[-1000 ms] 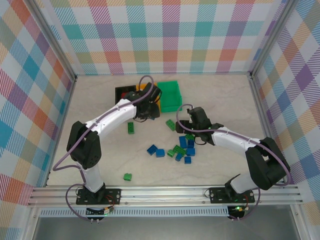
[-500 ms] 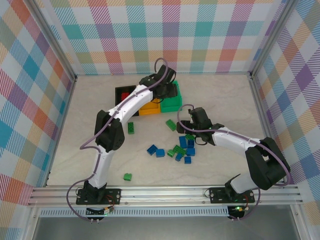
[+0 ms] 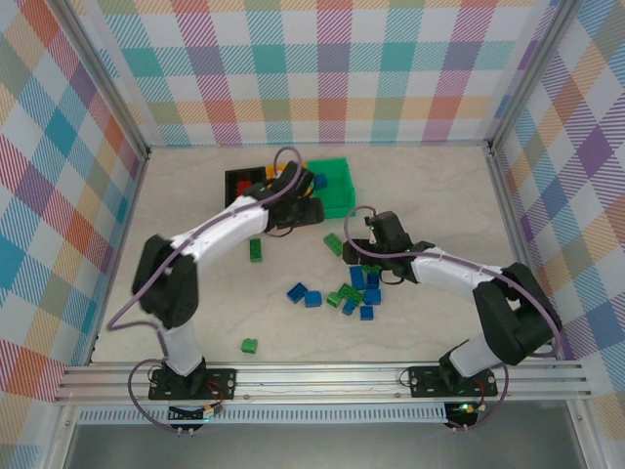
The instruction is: Sort the legos into containers by color
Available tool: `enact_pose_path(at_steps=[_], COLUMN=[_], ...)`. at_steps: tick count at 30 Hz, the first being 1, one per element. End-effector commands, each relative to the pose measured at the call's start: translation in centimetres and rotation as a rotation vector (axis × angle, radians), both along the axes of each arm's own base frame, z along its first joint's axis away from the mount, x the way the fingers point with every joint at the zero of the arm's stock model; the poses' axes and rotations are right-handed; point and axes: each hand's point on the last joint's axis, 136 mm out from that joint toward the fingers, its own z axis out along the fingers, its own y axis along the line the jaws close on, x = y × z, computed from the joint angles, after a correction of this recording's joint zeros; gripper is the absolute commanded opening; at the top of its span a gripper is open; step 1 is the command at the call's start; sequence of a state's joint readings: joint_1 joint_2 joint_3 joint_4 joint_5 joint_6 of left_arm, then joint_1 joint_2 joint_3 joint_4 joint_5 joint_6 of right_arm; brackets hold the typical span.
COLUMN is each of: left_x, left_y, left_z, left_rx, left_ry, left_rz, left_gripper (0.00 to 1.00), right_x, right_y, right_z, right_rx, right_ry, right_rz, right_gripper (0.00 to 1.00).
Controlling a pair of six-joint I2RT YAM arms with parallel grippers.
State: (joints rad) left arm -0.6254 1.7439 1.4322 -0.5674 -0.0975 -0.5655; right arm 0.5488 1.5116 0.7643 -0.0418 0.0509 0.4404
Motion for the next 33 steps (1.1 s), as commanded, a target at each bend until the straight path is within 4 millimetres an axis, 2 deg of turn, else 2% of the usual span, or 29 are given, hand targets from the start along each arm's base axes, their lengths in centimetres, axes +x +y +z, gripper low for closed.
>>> enact_pose_path(at_steps=[1,4,6,12,18,21,26,31,33], left_x=[-1.9,-4.6,-6.2,-9.8,-11.8,-12.6,-13.8,-14.7,-15.0], left_y=[1.0,3.0,4.6,7.7,9.9,10.8,12.2,13.2,13.7], left_z=[2.0,2.1,2.1,1.2,0.2,-0.5,-1.7,-2.1,-2.1], left_rx=[-0.076,-0.064,-0.047,-0.040,-0.001,0.038,0.106,0.140,0.159], left_ry=[-0.073,-0.064,-0.060,-0.043,-0.025,0.005,0.059,0.073,0.073], left_rz=[0.027,0.030,0.046,0.089,0.117,0.124,0.135,0.134,0.139], left_gripper=[0.70,0.70,0.70,0.70,0.70,0.79,0.79,0.79,0.79], right_x=[0.9,1.0,1.2,2.1,3.0,2.8,2.7,2.6,2.6], right_y=[1.9,2.9,3.3,3.3,4.4,4.9,4.6,4.2,4.5], right_z=[0.1,-1.8,-2.3,-2.0,-2.6,-3.6,-4.5,-4.0,-3.6], right_rx=[0.032,0.010,0.001,-0.062,-0.101,-0.139,-0.233,-0.338,-0.345], right_ry=[0.011,0.092,0.110,0.112,0.179,0.214,0.227,0.202,0.189], right_rz=[0.078,0.117,0.130,0.144,0.168,0.180,0.168,0.158,0.166], right_gripper=[0.80,0.77,0.77,0.76,0.72,0.69,0.62,0.37,0.29])
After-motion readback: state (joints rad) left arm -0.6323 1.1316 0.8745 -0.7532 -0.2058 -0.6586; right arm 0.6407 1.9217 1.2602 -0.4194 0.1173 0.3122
